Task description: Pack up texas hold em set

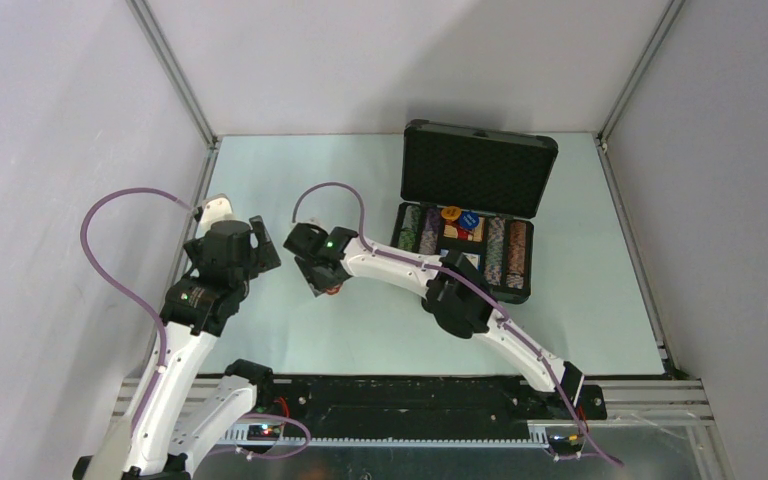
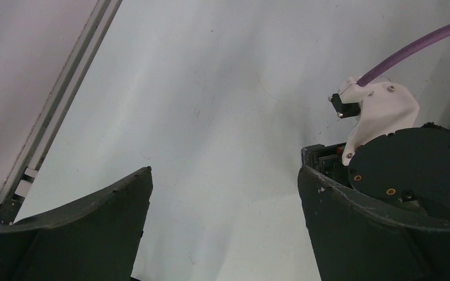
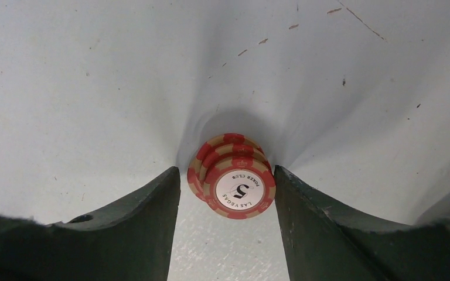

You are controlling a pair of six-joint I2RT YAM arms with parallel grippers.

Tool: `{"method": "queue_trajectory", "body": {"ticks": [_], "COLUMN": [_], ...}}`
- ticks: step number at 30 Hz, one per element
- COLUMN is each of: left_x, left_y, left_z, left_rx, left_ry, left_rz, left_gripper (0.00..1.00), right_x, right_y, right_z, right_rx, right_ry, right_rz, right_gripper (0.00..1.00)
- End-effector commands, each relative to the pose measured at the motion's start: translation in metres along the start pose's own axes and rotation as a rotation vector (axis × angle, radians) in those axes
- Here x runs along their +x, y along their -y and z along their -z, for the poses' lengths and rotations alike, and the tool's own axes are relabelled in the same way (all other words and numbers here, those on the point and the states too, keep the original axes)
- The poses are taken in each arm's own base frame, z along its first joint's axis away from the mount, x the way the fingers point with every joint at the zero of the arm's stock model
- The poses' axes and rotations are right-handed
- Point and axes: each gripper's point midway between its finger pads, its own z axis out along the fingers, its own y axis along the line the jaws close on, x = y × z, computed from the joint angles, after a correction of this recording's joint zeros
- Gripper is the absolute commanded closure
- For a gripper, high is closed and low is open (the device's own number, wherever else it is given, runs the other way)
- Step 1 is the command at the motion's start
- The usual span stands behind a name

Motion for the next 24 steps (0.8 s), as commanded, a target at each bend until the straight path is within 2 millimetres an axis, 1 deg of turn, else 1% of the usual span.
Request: {"method": "queue_trajectory", "body": {"ticks": [1, 5, 14, 20, 24], "left_x": [-0.003, -0.003, -0.003, -0.003, -0.003], "left_y": [0.001, 0.000, 0.000, 0.000, 0.000], "left_z": [-0.001, -0.001, -0.001, -0.001, -0.001], "left_rx": [0.004, 0.003, 0.003, 0.001, 0.001], "left_ry": [0.009, 0.009, 0.010, 0.012, 0.012], "left_rz": [0.002, 0.002, 0.003, 0.004, 0.004], "left_gripper": [0.02, 0.02, 0.02, 0.02, 0.02], "right_x": [0.022, 0.023, 0.023, 0.020, 0.009], "right_y": [-0.007, -0.007, -0.007, -0.003, -0.002], "right_z": [-0.017, -0.017, -0.016, -0.015, -0.010], "right_rx": [-0.001, -0.004, -0.006, -0.004, -0.020], "right_ry": [-0.060, -0.065, -0.065, -0.055, -0.019], "right_rz": [0.033, 0.037, 0.043, 0.048, 0.053], "right_gripper": [0.38, 0.40, 0.51, 0.62, 0.72]}}
